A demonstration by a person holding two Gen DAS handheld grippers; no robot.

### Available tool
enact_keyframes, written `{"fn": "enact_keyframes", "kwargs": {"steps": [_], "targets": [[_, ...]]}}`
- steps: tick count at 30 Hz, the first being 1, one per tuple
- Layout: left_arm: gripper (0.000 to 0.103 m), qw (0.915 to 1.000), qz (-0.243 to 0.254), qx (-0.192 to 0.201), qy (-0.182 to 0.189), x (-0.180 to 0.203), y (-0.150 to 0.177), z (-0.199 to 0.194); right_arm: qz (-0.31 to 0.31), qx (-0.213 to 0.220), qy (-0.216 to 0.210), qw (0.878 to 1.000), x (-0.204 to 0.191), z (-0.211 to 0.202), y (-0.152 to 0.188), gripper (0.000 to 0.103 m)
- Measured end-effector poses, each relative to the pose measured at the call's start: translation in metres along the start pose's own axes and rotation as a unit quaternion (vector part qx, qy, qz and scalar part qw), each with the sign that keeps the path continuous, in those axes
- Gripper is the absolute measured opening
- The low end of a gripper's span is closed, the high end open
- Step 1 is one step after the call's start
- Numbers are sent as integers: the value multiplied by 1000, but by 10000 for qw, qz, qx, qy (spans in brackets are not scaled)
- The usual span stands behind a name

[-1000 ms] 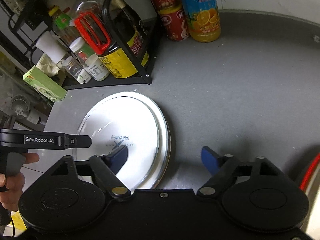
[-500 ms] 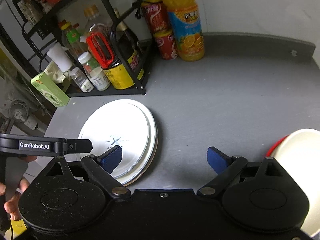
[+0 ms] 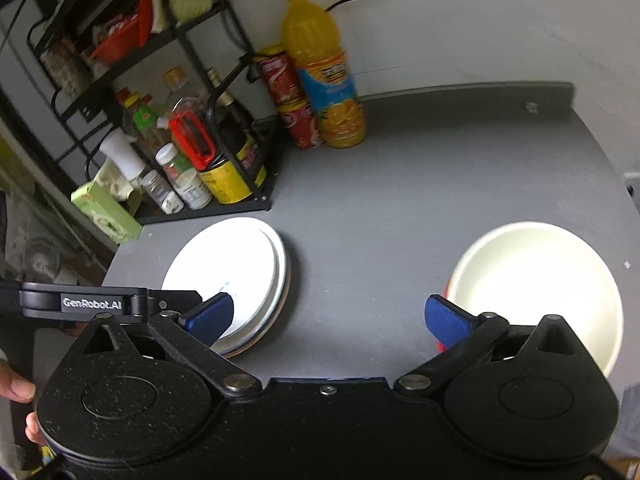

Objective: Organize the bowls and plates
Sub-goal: 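Move both grippers to the red bowl holding the cream bowls, then close both grippers on the rim of the red bowl stack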

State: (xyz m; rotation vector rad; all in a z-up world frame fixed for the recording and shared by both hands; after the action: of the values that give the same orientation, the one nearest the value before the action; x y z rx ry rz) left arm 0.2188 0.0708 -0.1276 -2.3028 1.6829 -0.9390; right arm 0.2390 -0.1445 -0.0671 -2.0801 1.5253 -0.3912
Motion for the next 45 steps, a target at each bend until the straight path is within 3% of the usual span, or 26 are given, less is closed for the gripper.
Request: {"fn": "enact_keyframes", "kwargs": {"steps": [6,16,35,40,45], "targets": [[102,9987,480,7,152,37,3,7,282,221,123,9993,28,-19,2,103],[102,9956,826,-179,396,83,4,31,710,332,506,9956,73,-34,11,103],[99,9862,1161,-792,877,136,-5,106,1739,3,949,9802,147,-15,32,102],[92,9829,1163,-1045,969,139,-10,128,2017,-193,1001,9741,158,2,37,97],[82,9784,1195,-1268,1115,143,-10,147,2364,-455,1091,9644,171,21,48,86]]}}
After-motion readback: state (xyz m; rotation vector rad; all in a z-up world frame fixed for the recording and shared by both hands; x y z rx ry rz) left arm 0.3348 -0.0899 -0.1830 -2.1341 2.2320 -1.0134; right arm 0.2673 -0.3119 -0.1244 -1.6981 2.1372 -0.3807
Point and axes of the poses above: each gripper's, at about its wrist camera, not at the fingertips, and z roughly the way its jaws point, x to its right, y to its underside, the point moved 7 cm from there along z, roughly the way its jaws point, and after that the axes turned 15 degrees about y, right-handed, at the moved point
